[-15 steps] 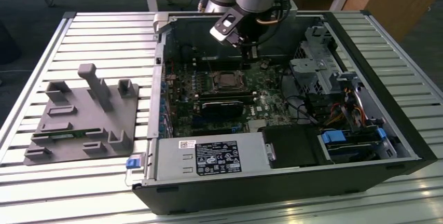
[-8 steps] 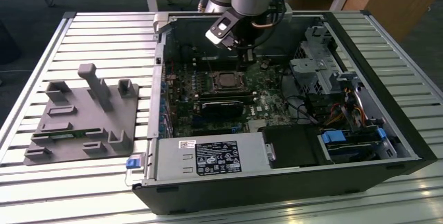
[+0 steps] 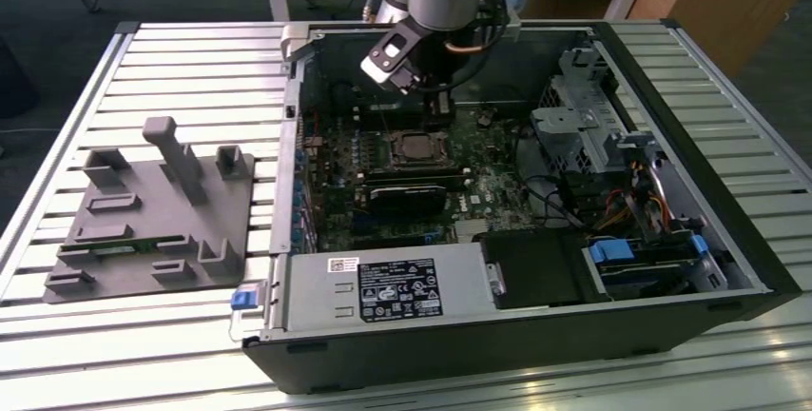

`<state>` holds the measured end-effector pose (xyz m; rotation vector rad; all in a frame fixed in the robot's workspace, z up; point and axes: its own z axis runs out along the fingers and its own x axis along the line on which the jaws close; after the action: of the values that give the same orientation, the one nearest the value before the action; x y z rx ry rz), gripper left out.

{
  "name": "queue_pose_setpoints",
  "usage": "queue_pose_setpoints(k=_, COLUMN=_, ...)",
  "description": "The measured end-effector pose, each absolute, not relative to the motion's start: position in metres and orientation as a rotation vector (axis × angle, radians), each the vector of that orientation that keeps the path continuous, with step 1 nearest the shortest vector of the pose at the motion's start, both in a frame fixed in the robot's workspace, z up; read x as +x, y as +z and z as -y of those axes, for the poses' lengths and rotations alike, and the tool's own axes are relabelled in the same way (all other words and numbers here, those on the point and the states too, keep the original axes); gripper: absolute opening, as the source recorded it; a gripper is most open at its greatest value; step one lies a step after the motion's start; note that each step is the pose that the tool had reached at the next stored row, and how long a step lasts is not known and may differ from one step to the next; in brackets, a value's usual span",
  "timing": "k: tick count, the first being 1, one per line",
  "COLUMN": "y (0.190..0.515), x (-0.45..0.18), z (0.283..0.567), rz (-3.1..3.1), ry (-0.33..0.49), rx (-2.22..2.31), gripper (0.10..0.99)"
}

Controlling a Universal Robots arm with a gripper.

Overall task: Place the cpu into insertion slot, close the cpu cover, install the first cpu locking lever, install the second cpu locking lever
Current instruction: 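Close the cpu cover, then install the first cpu locking lever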

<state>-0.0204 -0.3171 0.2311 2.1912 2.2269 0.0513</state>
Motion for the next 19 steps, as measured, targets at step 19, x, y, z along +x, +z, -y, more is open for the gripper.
queue_pose_setpoints(k=19, y=0.23, x=-0.036, z=0.317, rz=-2.227, ry=0.051, rx=2.191, gripper=0.106)
